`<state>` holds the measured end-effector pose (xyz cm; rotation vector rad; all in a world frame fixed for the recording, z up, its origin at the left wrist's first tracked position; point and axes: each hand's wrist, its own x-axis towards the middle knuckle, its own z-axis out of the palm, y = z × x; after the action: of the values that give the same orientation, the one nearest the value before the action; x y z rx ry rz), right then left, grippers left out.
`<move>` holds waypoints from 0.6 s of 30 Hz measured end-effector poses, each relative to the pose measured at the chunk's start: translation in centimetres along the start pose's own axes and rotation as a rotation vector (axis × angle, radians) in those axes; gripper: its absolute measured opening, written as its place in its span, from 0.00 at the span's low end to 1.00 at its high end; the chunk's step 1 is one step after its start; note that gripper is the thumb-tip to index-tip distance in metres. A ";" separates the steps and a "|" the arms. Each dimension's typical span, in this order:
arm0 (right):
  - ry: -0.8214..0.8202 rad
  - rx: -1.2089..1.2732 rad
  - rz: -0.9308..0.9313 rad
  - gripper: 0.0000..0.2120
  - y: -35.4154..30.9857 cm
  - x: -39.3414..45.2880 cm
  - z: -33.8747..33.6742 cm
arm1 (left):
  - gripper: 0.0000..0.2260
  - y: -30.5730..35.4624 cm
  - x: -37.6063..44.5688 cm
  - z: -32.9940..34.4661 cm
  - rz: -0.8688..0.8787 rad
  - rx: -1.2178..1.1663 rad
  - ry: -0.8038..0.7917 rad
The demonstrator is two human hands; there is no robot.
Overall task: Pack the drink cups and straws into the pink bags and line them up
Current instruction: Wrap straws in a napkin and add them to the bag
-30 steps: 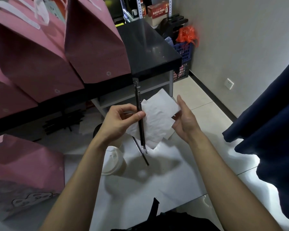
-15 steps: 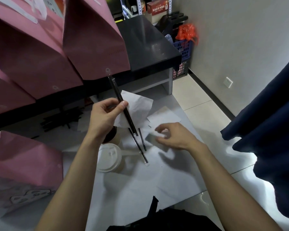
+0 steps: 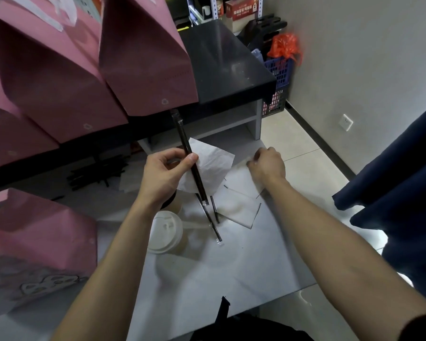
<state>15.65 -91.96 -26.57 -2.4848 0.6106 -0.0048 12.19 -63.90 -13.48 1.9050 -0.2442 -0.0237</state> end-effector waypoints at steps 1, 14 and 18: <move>-0.022 -0.008 -0.003 0.14 -0.2 0.3 0.1 | 0.06 0.0 -0.1 0.1 -0.002 0.010 -0.010; 0.277 0.607 -0.264 0.05 -2.3 -3.5 -4.3 | 0.11 -0.7 0.0 0.5 0.002 -0.078 -0.278; 0.287 0.714 -0.291 0.08 -2.9 -5.1 -5.3 | 0.16 -1.1 0.3 0.6 0.030 -0.224 -0.304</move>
<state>11.66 -90.46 -19.96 -1.8547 0.2776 -0.5944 12.56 -64.20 -14.70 1.6696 -0.4566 -0.3098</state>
